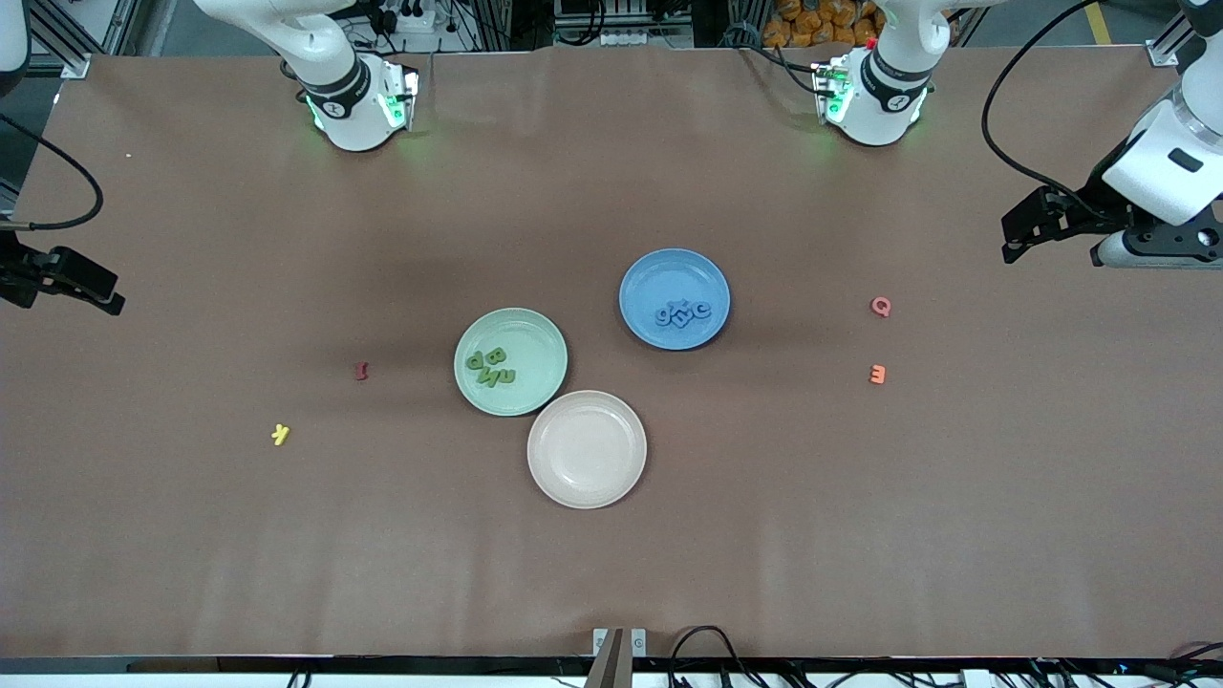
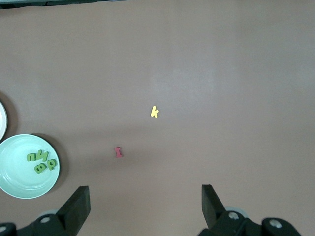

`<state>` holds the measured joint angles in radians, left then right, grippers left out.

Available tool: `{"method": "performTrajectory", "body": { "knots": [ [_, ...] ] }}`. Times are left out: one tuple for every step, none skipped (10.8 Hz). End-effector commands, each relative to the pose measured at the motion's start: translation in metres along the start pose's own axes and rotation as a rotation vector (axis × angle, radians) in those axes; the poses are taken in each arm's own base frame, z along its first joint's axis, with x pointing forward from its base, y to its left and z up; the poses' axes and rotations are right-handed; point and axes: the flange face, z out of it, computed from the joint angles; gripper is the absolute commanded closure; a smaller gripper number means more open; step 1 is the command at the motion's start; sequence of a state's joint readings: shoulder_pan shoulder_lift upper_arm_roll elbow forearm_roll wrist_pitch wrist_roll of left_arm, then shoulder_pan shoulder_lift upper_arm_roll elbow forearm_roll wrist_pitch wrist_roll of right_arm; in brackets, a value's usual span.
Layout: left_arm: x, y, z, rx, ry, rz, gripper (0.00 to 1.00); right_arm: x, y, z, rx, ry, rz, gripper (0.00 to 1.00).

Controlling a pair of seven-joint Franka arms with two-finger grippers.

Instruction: Sort letters by color into matching plates

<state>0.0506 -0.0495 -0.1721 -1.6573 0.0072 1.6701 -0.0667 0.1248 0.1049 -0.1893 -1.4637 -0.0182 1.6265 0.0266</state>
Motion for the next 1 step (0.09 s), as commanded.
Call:
{"method": "performTrajectory", "body": {
  "knots": [
    [-0.0028,-0.0024,-0.0042,0.002,0.01,0.008,0.0,-0.0078,-0.0006,-0.0013,0.006,0.009,0.011,0.0]
  ]
}}
